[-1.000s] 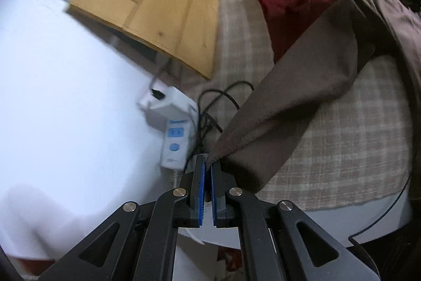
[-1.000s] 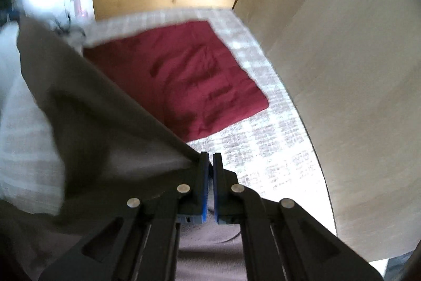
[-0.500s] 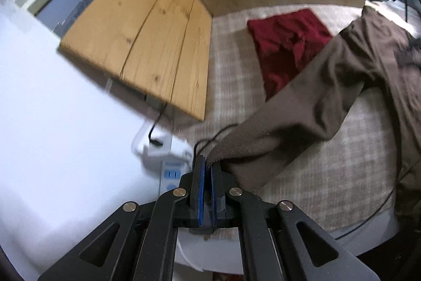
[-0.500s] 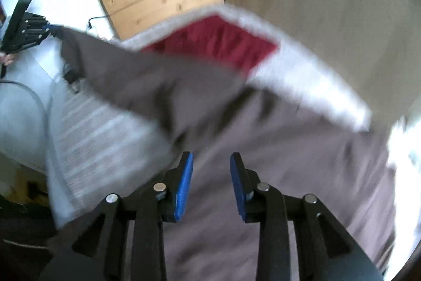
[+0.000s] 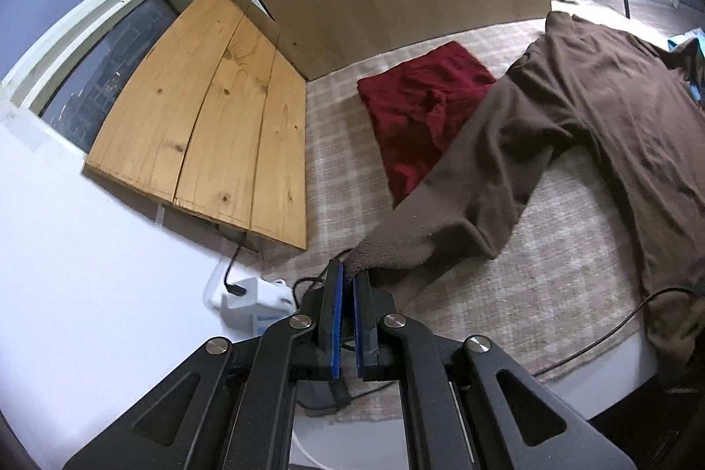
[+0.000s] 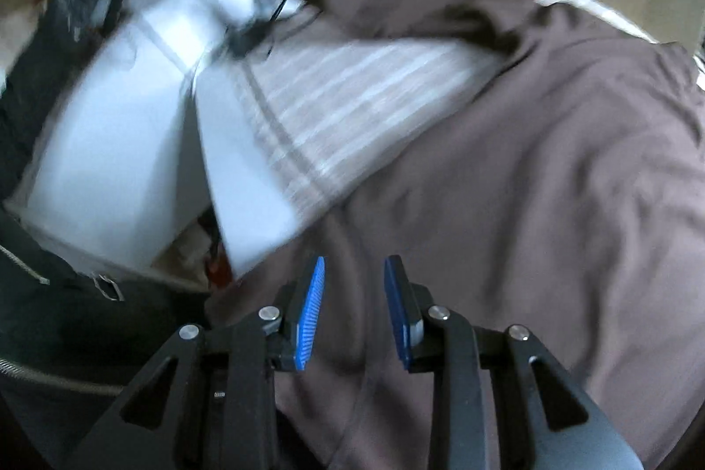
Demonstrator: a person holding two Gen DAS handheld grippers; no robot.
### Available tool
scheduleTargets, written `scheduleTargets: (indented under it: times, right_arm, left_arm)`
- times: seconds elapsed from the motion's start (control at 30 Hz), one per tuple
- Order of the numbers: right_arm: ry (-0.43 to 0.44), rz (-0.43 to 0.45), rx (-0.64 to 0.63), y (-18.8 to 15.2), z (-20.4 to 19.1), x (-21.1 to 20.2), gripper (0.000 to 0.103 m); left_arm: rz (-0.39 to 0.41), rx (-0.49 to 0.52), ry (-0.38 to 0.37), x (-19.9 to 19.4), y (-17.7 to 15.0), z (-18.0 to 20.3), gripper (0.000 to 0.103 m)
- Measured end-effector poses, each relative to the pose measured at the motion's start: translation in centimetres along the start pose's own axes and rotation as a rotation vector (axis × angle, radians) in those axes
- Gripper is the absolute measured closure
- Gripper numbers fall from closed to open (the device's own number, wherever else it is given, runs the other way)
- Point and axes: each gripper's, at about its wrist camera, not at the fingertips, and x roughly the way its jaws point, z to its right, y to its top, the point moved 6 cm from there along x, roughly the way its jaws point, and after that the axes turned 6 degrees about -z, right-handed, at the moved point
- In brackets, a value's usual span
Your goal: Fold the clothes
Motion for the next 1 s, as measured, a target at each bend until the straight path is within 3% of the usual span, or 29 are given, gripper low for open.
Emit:
scheduleTargets:
  times: [0.13,0.27,0.3,0.33,0.37,0.43,0.53,0.67,0.77,0.9,1.0]
  right_arm:
    - [0.176,-0.108,-0.022,-1.7,-4.7,2.5,0.075]
    - [0.286,0.040,0.085,-2.4,-3.8,-6.6,0.074]
    - [0.309,0.094,0.122,-2.6,-3.0,-9.2,0.070]
    - [0.289,0.163,0.169,-2.8,-1.4,-12.3,0.057]
    - [0.212,0.198,0.196,-2.8,0.1,-13.9,0.053]
    - [-0.010,0.238,0.221,-2.7,3.3,-16.2,0.053]
    - [-0.161,0.234,0.259,-2.2,7.1,-16.2,0.061]
    - [-0.199,0.216,0.335,-0.9,11.6,-15.1,0.060]
    - [-0.168,0.236,0.377,0.9,14.9,-15.8,0.060]
    - [-0.111,0.232,0.405,5.9,18.6,-14.8,0.059]
    - [-0.162,0.184,0.378,11.3,20.1,-12.8,0.058]
  left_arm:
    - [0.022,-0.024,-0.003,-2.3,-0.8,1.0,0.100]
    - [0.063,0.010,0.023,-5.4,-0.9,2.5,0.100]
    - [0.081,0.015,0.023,-6.3,-0.8,2.9,0.100]
    - [0.096,0.021,0.022,-7.2,-0.8,3.5,0.100]
    - [0.111,0.033,0.023,-8.1,-0.6,4.2,0.100]
    - [0.130,0.054,0.021,-9.3,-0.3,5.4,0.100]
    - [0.180,0.093,-0.006,-11.7,0.3,8.4,0.100]
    - [0.280,0.252,-0.068,-16.1,0.9,16.0,0.100]
    - [0.334,0.410,-0.140,-18.9,0.6,23.3,0.100]
    - [0.267,0.665,-0.251,-17.3,-3.4,33.3,0.100]
    - [0.166,0.763,-0.317,-13.6,-6.3,37.7,0.100]
